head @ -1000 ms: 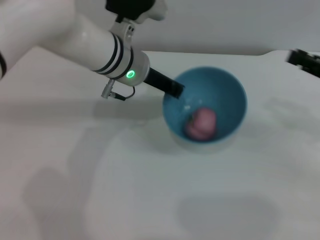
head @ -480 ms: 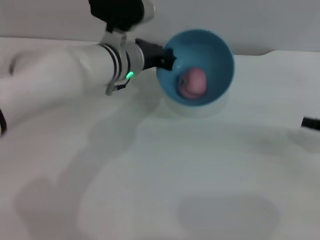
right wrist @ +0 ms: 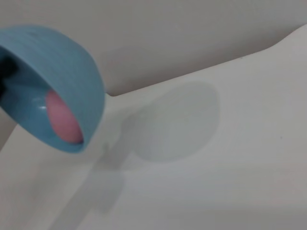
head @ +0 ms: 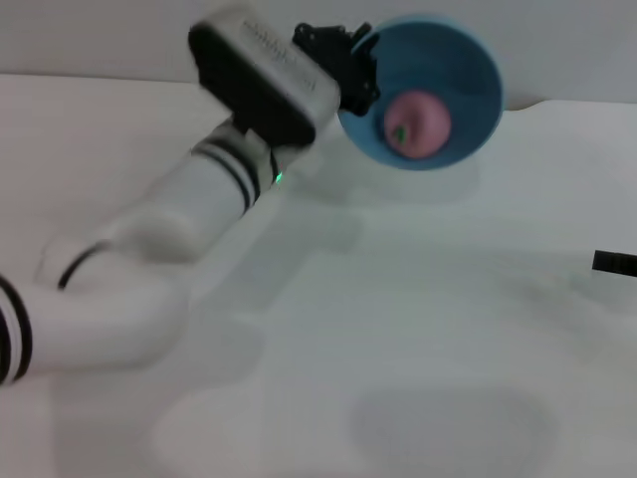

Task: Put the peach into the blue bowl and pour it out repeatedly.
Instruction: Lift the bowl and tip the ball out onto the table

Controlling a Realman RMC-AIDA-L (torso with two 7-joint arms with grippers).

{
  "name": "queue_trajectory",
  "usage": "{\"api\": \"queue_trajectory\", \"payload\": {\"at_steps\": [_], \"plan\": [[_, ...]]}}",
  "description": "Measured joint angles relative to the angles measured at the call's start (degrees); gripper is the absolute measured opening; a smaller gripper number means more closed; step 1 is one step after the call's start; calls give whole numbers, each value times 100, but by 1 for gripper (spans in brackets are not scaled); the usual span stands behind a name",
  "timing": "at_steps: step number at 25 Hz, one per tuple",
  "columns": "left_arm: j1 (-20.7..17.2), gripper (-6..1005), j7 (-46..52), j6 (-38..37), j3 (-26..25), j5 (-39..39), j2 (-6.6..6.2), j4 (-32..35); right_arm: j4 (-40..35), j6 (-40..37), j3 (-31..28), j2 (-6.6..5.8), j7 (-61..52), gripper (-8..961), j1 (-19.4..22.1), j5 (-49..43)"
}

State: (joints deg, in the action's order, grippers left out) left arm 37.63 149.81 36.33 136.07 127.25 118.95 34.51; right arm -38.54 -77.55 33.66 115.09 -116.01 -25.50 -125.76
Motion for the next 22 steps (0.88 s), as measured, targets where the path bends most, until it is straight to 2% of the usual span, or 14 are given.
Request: {"api": "queue_trajectory", "payload": {"at_steps": [2, 4, 5, 14, 22], "plan": [[-56, -1, -191, 695, 403, -19, 11, -172, -17, -10, -2, 5, -2, 430, -5, -1], [-123, -1, -922, 977, 671, -37, 13, -213, -48, -18, -4, 7, -13, 432, -20, -3], [-123, -1, -922, 977, 671, -37, 13, -213, -48, -18, -4, 7, -13, 432, -20, -3], [-233, 0, -3591, 707, 1275, -45, 14, 63, -170, -46, -9, -1, -49, 439, -144, 10], [-219, -1, -4560, 627, 1425, -59, 13, 163, -248, -95, -9, 5, -73, 444, -164, 0]]}}
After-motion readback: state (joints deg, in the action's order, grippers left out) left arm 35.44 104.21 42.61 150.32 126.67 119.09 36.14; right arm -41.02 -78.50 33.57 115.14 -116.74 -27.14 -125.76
